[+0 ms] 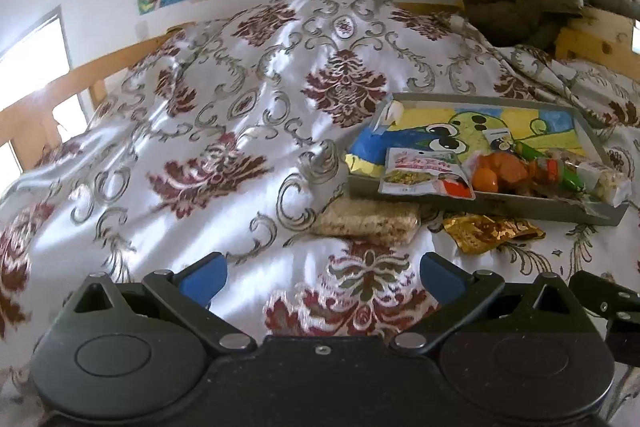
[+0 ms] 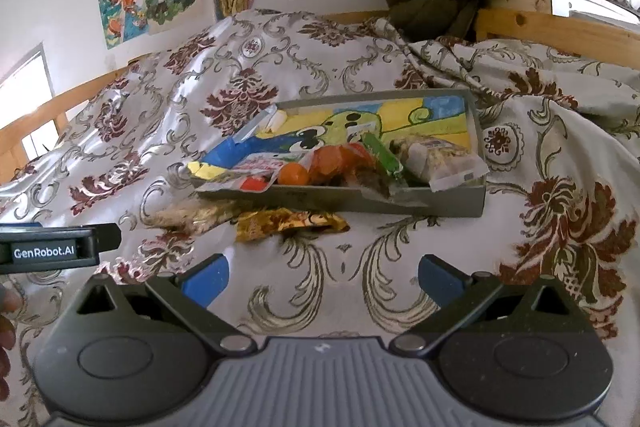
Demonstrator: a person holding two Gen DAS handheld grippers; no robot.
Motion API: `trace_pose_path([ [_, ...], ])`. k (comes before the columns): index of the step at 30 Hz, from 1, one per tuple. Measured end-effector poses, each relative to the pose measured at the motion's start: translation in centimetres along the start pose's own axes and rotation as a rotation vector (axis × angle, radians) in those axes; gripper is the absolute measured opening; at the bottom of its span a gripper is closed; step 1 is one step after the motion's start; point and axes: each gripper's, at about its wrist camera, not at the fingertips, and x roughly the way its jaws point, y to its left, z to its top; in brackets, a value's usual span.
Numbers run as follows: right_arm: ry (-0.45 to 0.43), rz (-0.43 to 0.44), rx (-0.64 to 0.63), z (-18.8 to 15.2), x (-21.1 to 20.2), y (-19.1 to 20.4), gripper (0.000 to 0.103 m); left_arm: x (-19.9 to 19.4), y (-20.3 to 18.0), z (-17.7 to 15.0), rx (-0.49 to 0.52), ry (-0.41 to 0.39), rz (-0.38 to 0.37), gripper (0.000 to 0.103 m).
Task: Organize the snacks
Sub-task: 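Lower the left tool toward the rice cake while the right tool approaches the gold wrapper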
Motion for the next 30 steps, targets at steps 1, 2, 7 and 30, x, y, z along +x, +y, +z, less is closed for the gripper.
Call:
trace_pose_path([
  [1,-0.003,-0.003,-0.002,0.0,0.3,-0.1,0.103,0.3,-0.2,0.2,0.014,-0.003,-0.002,0.102],
  [2,-0.004,-0.006,-0.004,-0.1,0.6,-0.1,0.103,0.6,-0.3,0.3,0.029,-0.005,-0.005,0.102],
  [7,-0.007,0.010,0.010,0.0,1.9,-0.8,0.103,2.3,-1.2,1.2,0.116,-0.018,-0.011,0.102],
  [30,-0.018,0.165,0.016,0.3,6.1,-1.1,0.103,8.9,-2.6,2.4,0.262,-0.011,-0.026,0.102],
])
